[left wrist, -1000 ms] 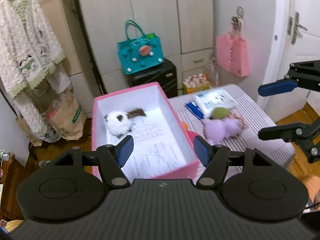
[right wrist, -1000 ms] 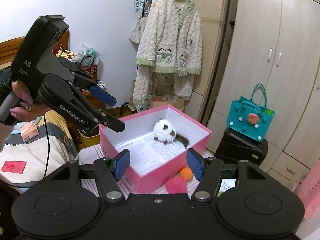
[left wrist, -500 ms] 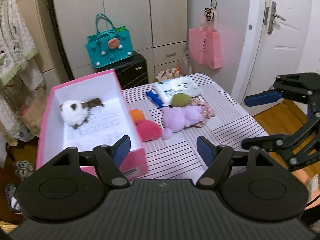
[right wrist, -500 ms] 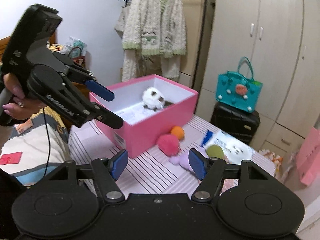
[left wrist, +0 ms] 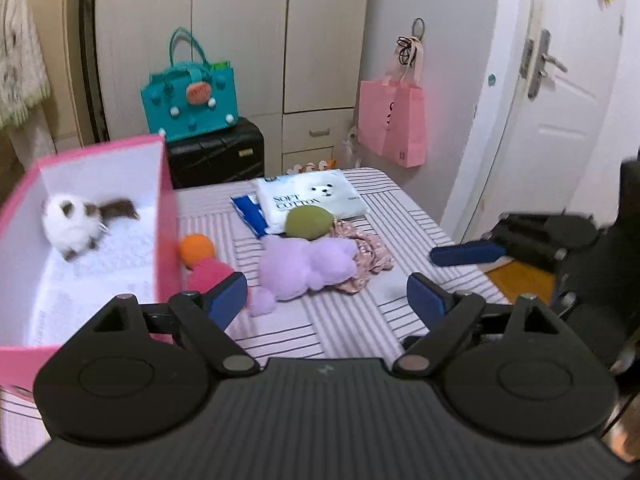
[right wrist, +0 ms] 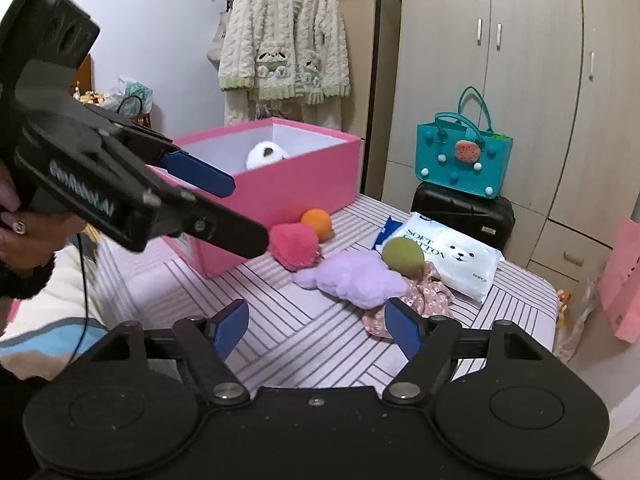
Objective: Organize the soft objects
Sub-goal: 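Lower the left tool onto the lilac plush bear and grasp it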
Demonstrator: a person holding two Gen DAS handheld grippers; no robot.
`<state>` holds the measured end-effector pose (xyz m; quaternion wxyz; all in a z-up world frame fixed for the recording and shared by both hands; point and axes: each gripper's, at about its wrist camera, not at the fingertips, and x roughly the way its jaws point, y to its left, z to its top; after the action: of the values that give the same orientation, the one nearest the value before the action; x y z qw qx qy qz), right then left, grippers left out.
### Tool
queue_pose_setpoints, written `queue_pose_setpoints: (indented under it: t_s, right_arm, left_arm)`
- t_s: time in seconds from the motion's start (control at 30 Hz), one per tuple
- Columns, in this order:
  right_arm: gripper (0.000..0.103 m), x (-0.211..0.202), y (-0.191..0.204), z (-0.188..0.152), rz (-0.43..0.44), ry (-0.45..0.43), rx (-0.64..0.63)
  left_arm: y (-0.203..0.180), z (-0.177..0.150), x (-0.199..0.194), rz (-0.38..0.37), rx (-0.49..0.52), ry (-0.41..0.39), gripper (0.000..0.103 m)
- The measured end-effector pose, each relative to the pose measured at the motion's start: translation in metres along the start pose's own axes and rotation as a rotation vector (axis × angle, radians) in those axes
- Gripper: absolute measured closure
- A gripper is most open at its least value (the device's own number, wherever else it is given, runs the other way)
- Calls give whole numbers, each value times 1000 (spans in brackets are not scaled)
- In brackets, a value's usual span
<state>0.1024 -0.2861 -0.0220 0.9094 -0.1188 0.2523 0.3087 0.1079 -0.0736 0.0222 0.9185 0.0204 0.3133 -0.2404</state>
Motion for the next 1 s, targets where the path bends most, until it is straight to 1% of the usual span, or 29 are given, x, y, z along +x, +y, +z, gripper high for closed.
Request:
queue_pose_setpoints:
  t_s: [0.1, 0.23, 0.3, 0.4, 0.47, 0.53, 0.67, 0.7, 0.73, 0.77, 0.83, 0.87, 0.93, 1.0]
  right_arm:
    - [23, 18, -5, -9, -28, -23, -24]
    - [23, 41, -7, -12, -63, -27, -104]
    - [23, 49, -9, -10, -50, -27, -140]
    - [22, 62, -14, -3, -42, -20, -174]
    - [22, 68, -18, 0, -29, -17, -190]
    - [22, 77, -24, 3, -18, 4, -184]
    - [23, 89, -41, 7, 40, 29, -110]
    - [24, 90, -48, 6, 75, 30, -72]
    - [29, 91, -55, 6, 107, 24, -26]
    - [37, 92, -60, 5, 118, 18, 15]
    - [43, 91, -69, 4, 142, 1, 81]
    - [48, 90, -70, 3, 153, 0, 86]
    - [51, 90, -69, 3, 153, 13, 77]
    - [53, 88, -66, 2, 150, 20, 60]
  left_arm:
    - [4, -1, 23, -19, -39, 7, 15]
    - [14, 3, 55, -52, -97, 50, 15]
    - [18, 6, 72, -58, -125, 74, 15]
    - [24, 9, 91, -38, -158, 104, 15]
    - [26, 11, 103, -8, -162, 123, 15]
    - [31, 14, 113, 12, -180, 150, 15]
    - [39, 16, 131, 2, -207, 204, 15]
    - [39, 16, 134, -6, -206, 210, 15]
    - [41, 16, 139, -12, -214, 227, 15]
    - [43, 14, 143, -17, -235, 245, 13]
    - [45, 13, 145, -20, -264, 243, 12]
    - [47, 12, 145, -15, -278, 233, 12]
    - [50, 10, 146, -13, -306, 219, 12]
    - [52, 7, 147, -16, -324, 223, 12]
